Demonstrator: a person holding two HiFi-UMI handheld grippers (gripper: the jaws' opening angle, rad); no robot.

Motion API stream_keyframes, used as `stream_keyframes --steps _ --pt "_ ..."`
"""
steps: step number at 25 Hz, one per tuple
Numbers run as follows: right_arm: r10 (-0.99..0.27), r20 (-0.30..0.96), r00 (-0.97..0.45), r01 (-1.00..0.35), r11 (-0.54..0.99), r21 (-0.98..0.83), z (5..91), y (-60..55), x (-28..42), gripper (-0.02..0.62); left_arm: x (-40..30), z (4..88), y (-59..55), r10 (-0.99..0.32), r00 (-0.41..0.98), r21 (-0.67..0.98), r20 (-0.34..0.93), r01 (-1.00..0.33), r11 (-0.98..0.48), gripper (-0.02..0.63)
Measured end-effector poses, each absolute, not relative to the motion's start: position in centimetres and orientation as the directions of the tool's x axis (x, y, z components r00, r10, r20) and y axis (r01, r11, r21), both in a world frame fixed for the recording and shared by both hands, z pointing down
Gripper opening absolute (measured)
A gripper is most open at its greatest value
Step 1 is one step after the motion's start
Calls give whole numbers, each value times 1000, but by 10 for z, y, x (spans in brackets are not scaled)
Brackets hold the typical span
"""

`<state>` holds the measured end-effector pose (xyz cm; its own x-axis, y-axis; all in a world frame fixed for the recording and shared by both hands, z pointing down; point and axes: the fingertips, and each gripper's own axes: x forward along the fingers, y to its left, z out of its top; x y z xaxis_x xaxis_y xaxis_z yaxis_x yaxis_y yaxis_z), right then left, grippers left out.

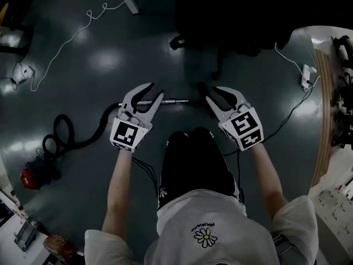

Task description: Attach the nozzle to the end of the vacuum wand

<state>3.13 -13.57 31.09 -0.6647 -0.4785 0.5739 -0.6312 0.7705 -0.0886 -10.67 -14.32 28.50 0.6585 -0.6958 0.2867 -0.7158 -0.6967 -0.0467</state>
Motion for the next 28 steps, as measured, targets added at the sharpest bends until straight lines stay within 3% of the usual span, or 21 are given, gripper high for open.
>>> stream_keyframes --steps 2,5,8,11,15,19,20,28 --pt "-364 589 -722 -552 816 -173 420 -153 28 109 -107 405 -155 -570 712 -79 409 -595 -800 192" --pt "-176 632 -755 -414 875 -250 585 -173 25 133 -112 595 -158 -320 733 -40 600 -372 -927 239" --pt "-20 701 -713 -291 918 -270 728 -174 29 139 -121 756 -144 -99 642 34 760 -191 -981 250" --pt "101 742 -663 -211 925 -315 826 -146 34 149 -128 856 -116 44 524 92 851 -67 -993 252" --pt "203 810 -550 -86 951 -297 883 -105 37 170 -140 911 -81 134 411 135 902 26 -990 253" --pt "216 886 -410 57 976 -212 914 -95 48 181 -144 952 -83 53 341 37 939 55 -998 240" --pt "212 896 -390 71 977 -201 917 -94 48 181 -145 957 -85 40 337 25 940 48 -999 213" --pt "162 955 -247 115 984 -138 929 -89 51 195 -145 960 -85 35 454 56 890 -33 -998 198"
